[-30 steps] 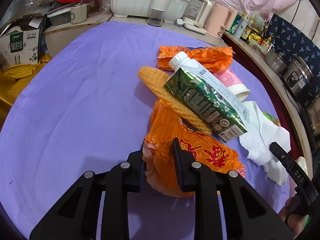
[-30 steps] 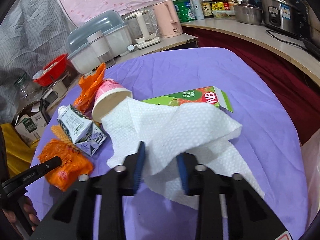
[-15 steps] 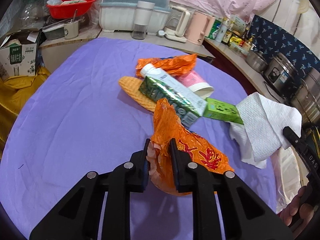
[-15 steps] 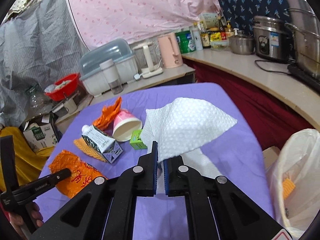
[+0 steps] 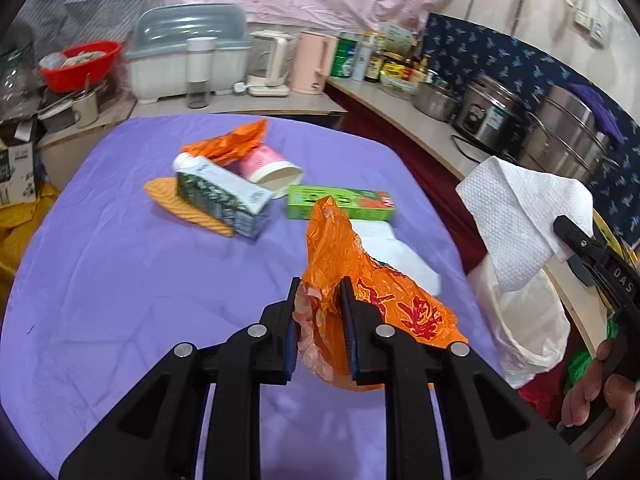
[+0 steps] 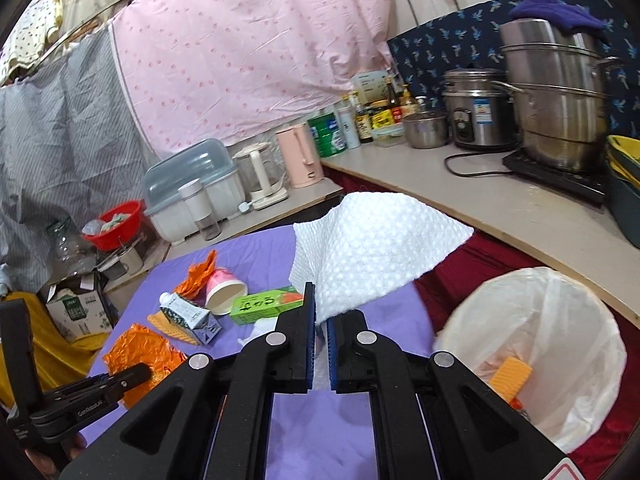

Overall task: Collect trash
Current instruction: 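Carry the orange bag and paper towel over the trash bin with both grippers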

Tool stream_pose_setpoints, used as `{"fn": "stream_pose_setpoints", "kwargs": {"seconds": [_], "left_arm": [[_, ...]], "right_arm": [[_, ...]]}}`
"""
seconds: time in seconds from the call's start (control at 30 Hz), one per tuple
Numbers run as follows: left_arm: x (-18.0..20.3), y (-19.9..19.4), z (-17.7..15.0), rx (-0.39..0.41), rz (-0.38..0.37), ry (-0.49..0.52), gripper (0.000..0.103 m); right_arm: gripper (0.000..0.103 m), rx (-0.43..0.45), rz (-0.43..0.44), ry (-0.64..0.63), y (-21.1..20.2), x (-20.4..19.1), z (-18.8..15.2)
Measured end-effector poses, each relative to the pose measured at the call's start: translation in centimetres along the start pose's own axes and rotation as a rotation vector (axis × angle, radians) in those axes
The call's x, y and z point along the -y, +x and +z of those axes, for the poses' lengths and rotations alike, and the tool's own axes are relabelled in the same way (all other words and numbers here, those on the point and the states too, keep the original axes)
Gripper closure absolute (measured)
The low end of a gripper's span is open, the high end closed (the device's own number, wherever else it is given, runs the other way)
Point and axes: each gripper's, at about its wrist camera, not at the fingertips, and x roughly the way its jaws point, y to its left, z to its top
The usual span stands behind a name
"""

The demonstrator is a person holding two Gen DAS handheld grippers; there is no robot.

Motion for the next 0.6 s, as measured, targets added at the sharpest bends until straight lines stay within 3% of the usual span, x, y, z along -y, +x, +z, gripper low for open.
{"fn": "stream_pose_setpoints", "kwargs": {"seconds": [0.6], "left_arm": [[14.7,-0.3,-1.8,-0.005,-0.128,0.214,0.085]], "right_arm": [[0.098,0.015,-0.162,0.118,-5.7,11.3,-2.2]]}}
